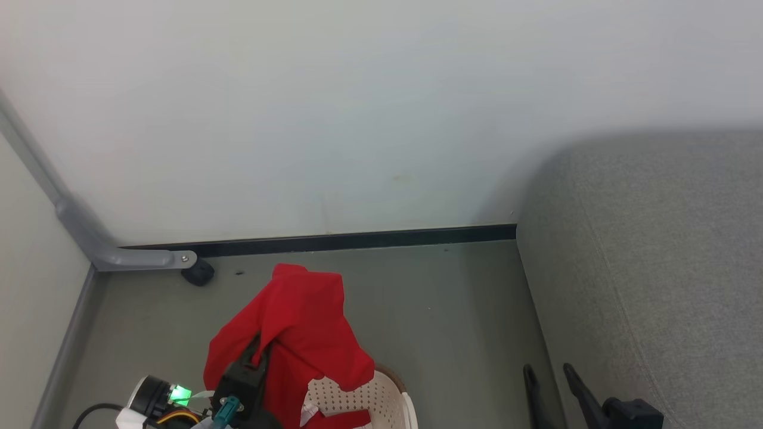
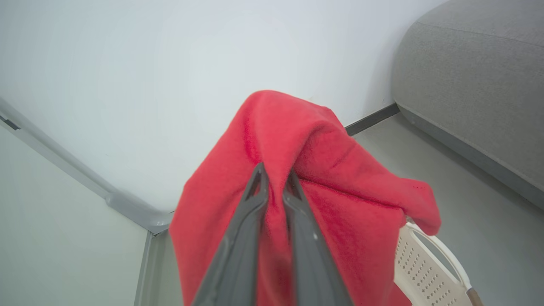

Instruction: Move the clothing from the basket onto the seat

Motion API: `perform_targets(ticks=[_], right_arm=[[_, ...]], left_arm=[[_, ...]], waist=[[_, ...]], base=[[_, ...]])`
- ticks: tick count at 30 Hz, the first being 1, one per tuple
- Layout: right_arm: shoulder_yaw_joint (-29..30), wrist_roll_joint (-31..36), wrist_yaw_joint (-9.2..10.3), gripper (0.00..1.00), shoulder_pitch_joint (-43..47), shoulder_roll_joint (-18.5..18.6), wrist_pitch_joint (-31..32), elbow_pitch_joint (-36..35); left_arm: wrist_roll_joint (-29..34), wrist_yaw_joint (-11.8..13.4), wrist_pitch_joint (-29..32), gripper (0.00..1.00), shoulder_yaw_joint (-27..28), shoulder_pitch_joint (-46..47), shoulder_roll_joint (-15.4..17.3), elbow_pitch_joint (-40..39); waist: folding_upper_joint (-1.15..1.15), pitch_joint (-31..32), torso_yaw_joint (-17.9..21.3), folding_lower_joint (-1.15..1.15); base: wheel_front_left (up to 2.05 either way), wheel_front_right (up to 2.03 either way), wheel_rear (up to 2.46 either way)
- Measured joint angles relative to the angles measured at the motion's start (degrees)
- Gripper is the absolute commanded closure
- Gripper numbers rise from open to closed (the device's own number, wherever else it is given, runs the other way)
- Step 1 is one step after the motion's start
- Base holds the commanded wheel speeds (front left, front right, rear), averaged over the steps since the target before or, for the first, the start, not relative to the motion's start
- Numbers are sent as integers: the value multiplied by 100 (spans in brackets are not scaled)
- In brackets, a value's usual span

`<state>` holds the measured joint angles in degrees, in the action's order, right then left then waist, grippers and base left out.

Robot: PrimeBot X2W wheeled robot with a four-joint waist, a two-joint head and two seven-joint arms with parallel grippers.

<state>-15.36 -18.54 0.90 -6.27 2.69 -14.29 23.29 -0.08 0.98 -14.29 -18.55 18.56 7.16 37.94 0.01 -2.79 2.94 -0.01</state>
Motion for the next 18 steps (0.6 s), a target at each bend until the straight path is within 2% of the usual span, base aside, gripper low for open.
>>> perform_targets(ticks=[7, 18], right_arm=[[-278, -20, -59, 0, 7, -2, 1, -15], [-202, 94, -48, 0, 114, 1, 1, -241]], left_arm=[[-89, 10, 0, 100, 75, -530, 73, -745], [-376, 82, 0, 100, 252, -1062, -9, -1802]], waist=[[0, 260, -34, 0], [-1, 319, 23, 1]], base=[[0, 0, 0], [0, 0, 0]])
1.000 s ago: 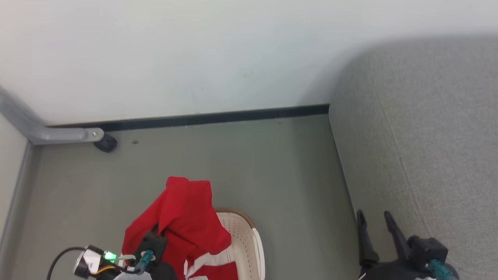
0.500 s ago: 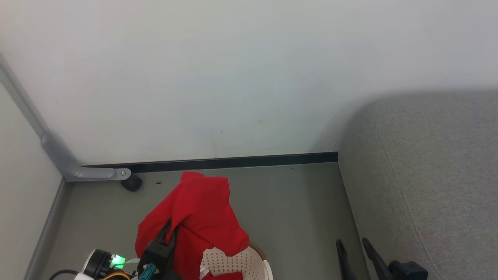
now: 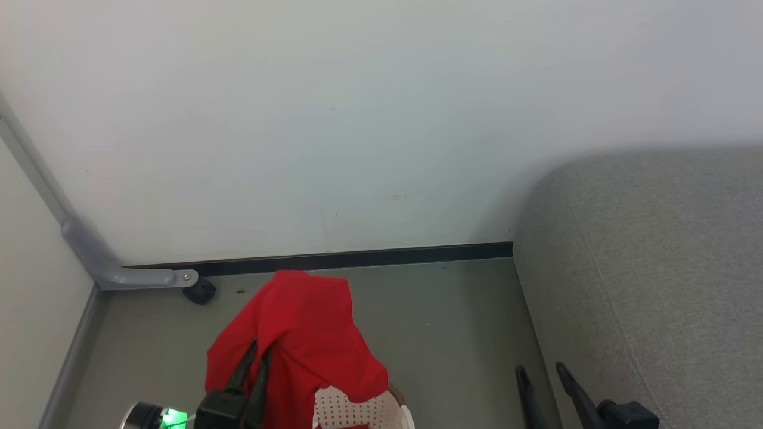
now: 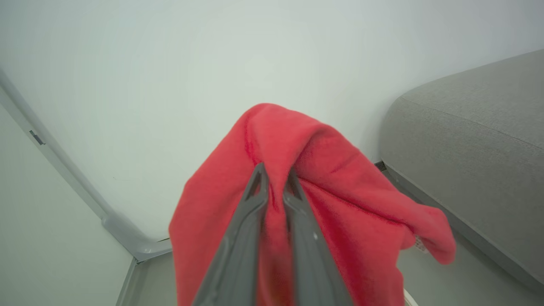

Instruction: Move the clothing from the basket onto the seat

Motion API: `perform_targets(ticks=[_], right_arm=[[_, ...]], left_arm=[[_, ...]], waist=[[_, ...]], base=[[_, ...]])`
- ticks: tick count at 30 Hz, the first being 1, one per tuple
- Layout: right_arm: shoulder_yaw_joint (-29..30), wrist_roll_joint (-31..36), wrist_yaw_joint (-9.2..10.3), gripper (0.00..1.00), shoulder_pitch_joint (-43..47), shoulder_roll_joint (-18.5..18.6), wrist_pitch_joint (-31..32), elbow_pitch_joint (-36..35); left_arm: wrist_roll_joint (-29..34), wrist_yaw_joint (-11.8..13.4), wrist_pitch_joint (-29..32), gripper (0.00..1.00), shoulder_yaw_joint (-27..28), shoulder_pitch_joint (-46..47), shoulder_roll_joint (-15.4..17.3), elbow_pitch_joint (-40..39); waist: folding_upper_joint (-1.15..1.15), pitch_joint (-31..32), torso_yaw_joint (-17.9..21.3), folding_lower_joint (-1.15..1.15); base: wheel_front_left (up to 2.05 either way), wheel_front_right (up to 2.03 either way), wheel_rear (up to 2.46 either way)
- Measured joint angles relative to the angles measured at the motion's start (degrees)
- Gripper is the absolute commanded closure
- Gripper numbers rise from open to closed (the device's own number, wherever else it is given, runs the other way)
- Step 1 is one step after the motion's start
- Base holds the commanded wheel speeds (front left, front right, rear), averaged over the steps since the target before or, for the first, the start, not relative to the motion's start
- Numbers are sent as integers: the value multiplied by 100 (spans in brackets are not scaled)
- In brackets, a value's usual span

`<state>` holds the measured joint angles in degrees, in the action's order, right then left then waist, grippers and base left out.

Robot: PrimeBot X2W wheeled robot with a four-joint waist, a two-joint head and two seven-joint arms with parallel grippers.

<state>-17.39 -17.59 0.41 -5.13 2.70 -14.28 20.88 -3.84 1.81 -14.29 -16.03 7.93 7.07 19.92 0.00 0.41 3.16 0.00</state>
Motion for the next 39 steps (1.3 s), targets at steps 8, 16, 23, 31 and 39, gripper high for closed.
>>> perform_targets(ticks=[8, 16, 23, 31, 39], right_arm=[[158, 53, -115, 0, 20, 57, 0, -216], [-300, 230, -627, 0, 115, 227, 0, -291], [-1123, 679, -706, 0, 98, 360, 0, -366], [-1904, 768, -748, 0, -290, 265, -1, -176], [-2473, 767, -748, 0, -738, 187, -1, -4]], left_arm=[[-58, 14, 0, 100, 66, -15, -91, -586], [-214, -25, 0, 100, 100, -14, -124, -923], [-218, -91, 0, 100, 57, -2, -166, -1141], [-213, -292, -1, 100, -215, 276, -218, -1247], [-220, -439, -1, 100, -464, 474, -322, -1252]], waist=[[0, -21, -97, 0], [0, -38, -177, 0], [0, -65, -179, 0], [0, -114, -149, 0], [0, -120, -178, 0]], base=[[0, 0, 0], [0, 0, 0], [0, 0, 0], [0, 0, 0], [0, 0, 0]])
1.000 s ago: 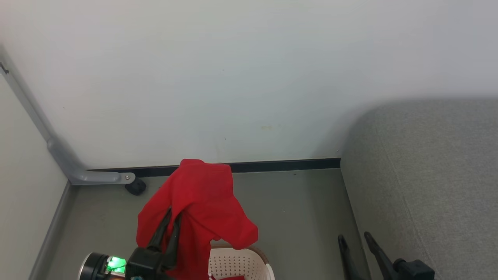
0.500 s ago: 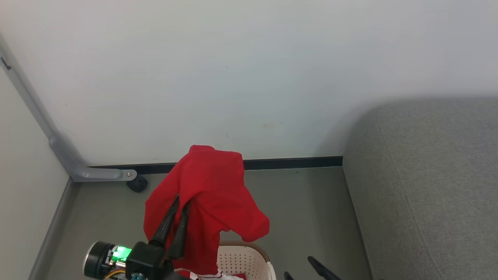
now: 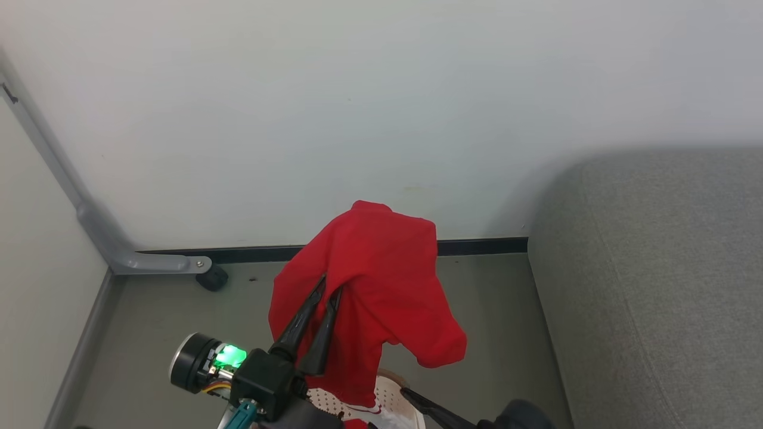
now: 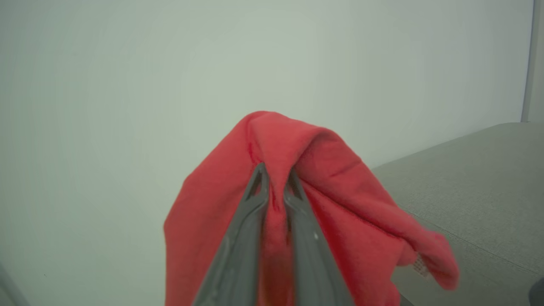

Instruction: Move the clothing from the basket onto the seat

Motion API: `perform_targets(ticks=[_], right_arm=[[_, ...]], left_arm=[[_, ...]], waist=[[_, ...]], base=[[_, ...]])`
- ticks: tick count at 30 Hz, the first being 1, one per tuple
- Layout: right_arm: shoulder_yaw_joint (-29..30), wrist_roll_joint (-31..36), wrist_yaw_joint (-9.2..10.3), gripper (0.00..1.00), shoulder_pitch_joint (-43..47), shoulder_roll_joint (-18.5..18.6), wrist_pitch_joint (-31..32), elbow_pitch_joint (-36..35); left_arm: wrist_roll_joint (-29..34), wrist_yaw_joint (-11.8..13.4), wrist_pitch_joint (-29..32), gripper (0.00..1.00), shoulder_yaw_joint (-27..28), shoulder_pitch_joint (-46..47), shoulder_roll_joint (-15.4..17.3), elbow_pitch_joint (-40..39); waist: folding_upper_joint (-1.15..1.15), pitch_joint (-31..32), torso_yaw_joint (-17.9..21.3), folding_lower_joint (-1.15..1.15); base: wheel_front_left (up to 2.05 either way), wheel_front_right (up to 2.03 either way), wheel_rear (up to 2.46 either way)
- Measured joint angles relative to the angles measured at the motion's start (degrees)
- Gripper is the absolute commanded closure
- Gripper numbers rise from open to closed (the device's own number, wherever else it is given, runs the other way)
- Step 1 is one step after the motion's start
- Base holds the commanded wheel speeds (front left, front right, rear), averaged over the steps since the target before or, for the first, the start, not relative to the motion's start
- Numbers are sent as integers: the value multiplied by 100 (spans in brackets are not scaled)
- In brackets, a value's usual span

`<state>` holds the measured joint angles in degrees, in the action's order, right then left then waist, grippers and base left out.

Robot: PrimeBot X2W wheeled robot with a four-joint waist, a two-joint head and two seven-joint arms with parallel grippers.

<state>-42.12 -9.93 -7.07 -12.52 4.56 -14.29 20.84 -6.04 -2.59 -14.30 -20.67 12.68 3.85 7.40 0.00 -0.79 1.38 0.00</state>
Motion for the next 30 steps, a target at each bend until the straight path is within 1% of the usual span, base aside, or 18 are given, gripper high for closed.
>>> perform_targets(ticks=[4, 19, 24, 26, 30], right_arm=[[-199, -44, -1, 0, -252, -24, 0, 71], [-294, -207, -1, 0, -838, -73, 0, 452], [-659, -490, 1, 0, -1027, -71, 0, 326], [-771, -559, 43, 0, -1123, -70, 0, 286], [-889, -720, 244, 0, -1333, -67, 0, 279]], left_arm=[[-5, 1, 0, 100, -54, 27, -29, 16], [-54, -3, 0, 100, -457, 86, -55, 57], [-149, -51, 0, 100, -614, 86, -62, 58], [-146, -53, 0, 100, -726, 86, -60, 62], [-153, -94, 0, 100, -860, 86, -67, 67]], waist=[[0, 10, -47, 0], [0, 40, -186, 0], [0, 40, -214, 0], [0, 38, -226, 0], [0, 35, -248, 0]], base=[[0, 0, 0], [0, 0, 0], [0, 0, 0], [0, 0, 0], [0, 0, 0]])
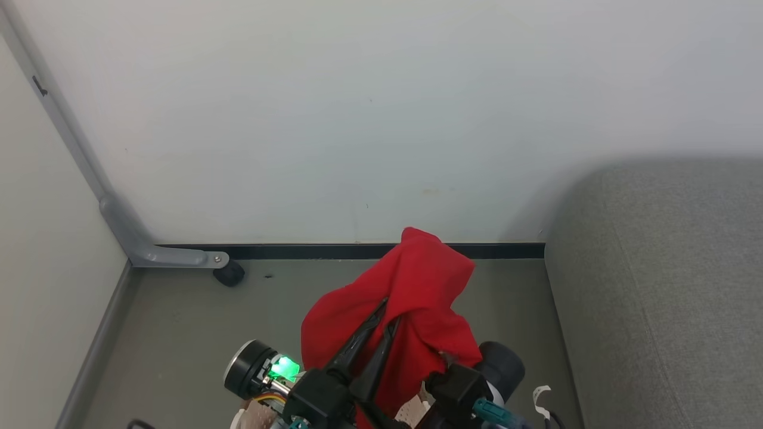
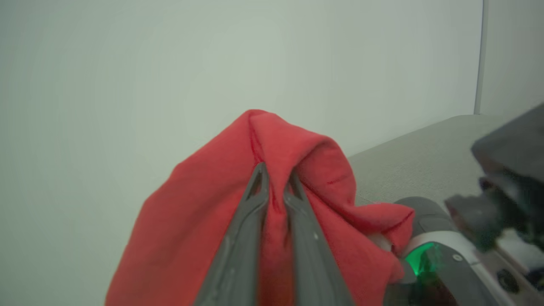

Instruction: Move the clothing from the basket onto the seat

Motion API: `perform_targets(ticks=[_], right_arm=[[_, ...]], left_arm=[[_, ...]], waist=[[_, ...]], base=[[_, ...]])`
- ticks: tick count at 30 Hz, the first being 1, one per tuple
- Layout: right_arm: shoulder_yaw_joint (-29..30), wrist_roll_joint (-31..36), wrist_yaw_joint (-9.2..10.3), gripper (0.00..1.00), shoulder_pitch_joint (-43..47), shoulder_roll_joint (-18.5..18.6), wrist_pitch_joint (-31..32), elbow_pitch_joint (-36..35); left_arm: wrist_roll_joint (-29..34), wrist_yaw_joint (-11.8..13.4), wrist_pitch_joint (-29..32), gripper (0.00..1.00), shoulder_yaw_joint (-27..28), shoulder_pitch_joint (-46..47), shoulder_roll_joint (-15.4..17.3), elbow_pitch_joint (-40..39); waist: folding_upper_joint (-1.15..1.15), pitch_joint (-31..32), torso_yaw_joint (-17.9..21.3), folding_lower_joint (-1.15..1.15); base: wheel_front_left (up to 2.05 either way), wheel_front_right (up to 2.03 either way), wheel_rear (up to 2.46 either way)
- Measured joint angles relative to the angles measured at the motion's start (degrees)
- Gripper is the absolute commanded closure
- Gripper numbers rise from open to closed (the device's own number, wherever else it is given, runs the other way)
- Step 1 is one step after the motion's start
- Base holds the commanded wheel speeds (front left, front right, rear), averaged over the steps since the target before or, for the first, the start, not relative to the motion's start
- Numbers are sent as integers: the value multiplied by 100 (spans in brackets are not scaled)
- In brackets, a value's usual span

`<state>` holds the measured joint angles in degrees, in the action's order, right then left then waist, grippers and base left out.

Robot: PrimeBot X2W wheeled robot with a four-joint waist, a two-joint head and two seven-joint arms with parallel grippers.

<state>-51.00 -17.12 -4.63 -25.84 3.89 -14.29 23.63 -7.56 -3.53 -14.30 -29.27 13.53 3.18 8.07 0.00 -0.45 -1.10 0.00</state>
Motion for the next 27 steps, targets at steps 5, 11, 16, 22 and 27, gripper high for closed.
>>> perform_targets(ticks=[5, 11, 16, 22, 27], right_arm=[[-70, -227, 208, 0, -184, 0, 0, 31], [-75, -477, 434, 100, -191, -2, 0, 165], [-27, -624, 582, 100, -190, -11, -1, 242], [175, -898, 639, 100, -182, -22, -1, 279], [446, -1255, 639, 100, -129, -37, 1, 158]], left_arm=[[-45, 0, 0, 100, -93, 0, -1, 5], [-66, 10, 0, 100, -89, 1, 0, 38], [-205, 78, 0, 100, -60, -1, -1, 63], [-221, 192, 0, 100, 54, -8, -7, 154], [-246, 255, 0, 100, 112, -27, -18, 259]], waist=[[0, -3, -39, 0], [0, -2, -84, 0], [0, 2, -92, 0], [0, 6, -67, 0], [0, 7, -32, 0]], base=[[0, 0, 0], [0, 0, 0], [0, 0, 0], [0, 0, 0], [0, 0, 0]])
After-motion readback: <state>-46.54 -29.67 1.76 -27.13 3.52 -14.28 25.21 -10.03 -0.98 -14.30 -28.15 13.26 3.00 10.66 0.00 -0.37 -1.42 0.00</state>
